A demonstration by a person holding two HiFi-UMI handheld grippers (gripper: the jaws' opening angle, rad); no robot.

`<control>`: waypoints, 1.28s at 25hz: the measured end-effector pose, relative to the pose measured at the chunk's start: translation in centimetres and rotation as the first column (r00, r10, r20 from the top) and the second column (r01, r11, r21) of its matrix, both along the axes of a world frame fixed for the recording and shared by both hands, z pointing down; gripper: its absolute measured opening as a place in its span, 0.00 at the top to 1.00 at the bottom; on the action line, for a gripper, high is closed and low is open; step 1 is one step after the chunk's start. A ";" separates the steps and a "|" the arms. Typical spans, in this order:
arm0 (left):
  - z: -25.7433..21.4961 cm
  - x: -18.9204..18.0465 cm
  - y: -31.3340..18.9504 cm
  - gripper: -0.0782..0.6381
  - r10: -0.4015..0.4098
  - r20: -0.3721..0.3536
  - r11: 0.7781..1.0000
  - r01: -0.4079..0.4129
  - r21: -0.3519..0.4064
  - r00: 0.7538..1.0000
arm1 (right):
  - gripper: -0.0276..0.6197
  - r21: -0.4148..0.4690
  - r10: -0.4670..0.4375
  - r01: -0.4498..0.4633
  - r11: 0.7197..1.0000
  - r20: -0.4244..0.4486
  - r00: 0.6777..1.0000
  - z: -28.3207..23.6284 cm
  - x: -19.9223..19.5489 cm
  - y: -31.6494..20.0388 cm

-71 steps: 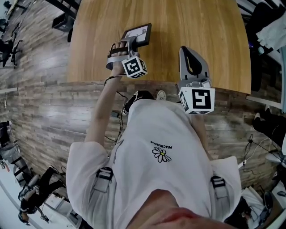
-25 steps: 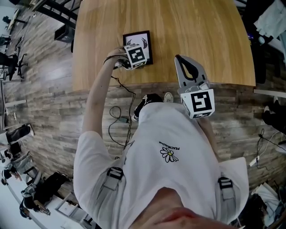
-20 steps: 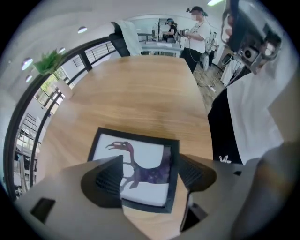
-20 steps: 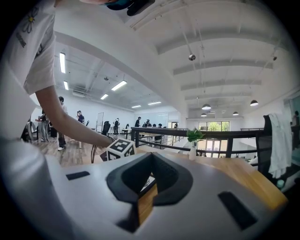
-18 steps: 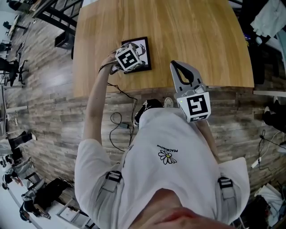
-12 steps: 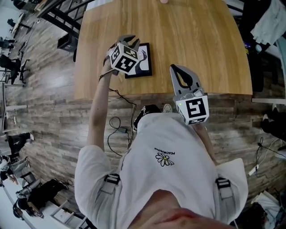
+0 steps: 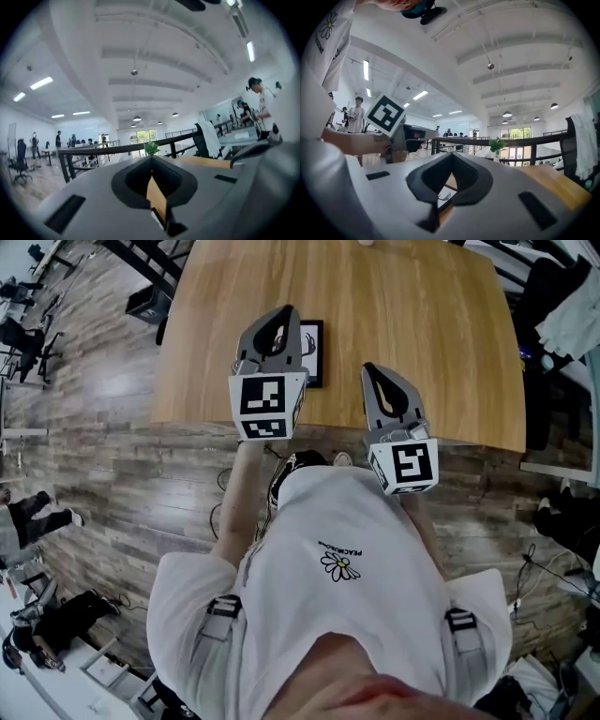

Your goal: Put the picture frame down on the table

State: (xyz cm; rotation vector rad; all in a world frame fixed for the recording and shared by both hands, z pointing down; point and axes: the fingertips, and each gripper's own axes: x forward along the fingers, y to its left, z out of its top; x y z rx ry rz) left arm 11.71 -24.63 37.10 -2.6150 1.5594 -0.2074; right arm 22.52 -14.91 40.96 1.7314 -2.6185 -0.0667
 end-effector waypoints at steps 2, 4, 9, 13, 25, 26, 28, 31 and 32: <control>1.7 -0.9 1.9 0.87 -0.055 -0.125 0.997 0.048 -0.056 0.991 | 0.94 0.009 0.011 -0.011 1.000 -0.003 1.000 -0.2 0.0 -0.2; 3.4 -0.9 3.6 0.87 -0.077 -0.203 0.993 0.057 -0.105 0.976 | 0.94 0.017 0.023 -0.023 1.000 -0.001 1.000 -0.4 0.1 -0.5; 7.2 0.6 6.0 0.87 -0.092 -0.237 0.979 0.044 -0.198 0.967 | 0.94 0.018 0.045 -0.045 0.999 -0.026 0.999 -0.1 0.3 -0.4; 9.0 1.3 6.0 0.87 -0.103 -0.227 0.961 0.038 -0.274 0.968 | 0.94 0.005 0.046 -0.046 0.999 -0.025 0.999 0.2 0.3 -0.5; 6.8 0.7 4.8 0.85 -0.108 -0.167 0.979 0.076 -0.188 0.980 | 0.94 0.009 0.065 -0.065 0.998 -0.019 0.998 0.3 1.2 -1.4; 6.7 0.6 4.6 0.87 -0.112 -0.165 0.980 0.081 -0.180 0.980 | 0.94 0.010 0.067 -0.067 0.998 -0.018 0.998 0.3 1.2 -1.5; 6.4 0.4 4.5 0.87 -0.115 -0.155 0.983 0.089 -0.161 0.981 | 0.95 0.012 0.070 -0.070 0.997 -0.018 0.997 0.2 1.3 -1.6; 6.1 0.3 4.3 0.87 -0.116 -0.152 0.986 0.094 -0.141 0.982 | 0.94 0.014 0.079 -0.079 0.997 -0.016 0.997 0.2 1.7 -1.8; 6.1 0.3 4.3 0.87 -0.116 -0.153 0.986 0.095 -0.136 0.981 | 0.94 0.014 0.083 -0.082 0.997 -0.016 0.996 0.2 1.9 -1.9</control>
